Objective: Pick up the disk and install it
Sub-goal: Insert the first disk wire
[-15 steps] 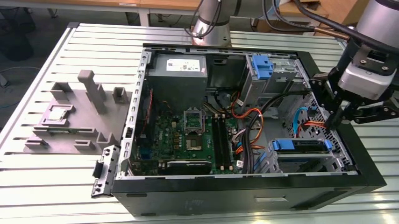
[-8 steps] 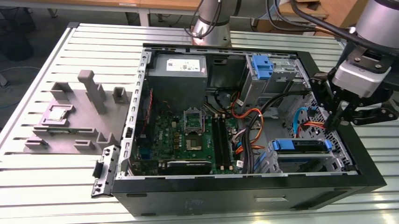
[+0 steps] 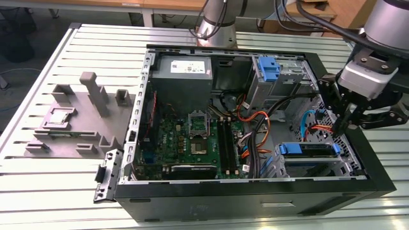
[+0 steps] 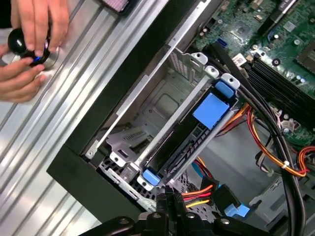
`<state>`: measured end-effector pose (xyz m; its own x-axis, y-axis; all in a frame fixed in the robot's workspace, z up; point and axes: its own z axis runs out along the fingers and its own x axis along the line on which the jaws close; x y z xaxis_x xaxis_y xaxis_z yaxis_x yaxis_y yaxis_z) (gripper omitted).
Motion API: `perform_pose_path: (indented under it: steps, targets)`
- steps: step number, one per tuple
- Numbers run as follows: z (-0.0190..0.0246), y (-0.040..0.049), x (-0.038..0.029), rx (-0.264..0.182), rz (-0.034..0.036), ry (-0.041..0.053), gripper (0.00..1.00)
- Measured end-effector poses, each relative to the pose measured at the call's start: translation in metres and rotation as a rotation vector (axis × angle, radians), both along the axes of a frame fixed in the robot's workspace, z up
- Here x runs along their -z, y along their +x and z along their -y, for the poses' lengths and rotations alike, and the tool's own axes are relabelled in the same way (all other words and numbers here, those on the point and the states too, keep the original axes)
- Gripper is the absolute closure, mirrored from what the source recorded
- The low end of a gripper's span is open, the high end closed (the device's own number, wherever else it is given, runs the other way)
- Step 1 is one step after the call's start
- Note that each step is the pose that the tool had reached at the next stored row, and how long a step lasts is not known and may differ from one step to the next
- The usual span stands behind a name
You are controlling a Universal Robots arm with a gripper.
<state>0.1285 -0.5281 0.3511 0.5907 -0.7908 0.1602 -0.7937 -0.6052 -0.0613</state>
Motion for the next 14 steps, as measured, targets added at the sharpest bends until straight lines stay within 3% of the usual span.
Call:
perform_pose_path:
  steps: [14]
  targets:
    - [0.0,0.0001,0.0002,0.239,-0.0001,0.0002,0.84]
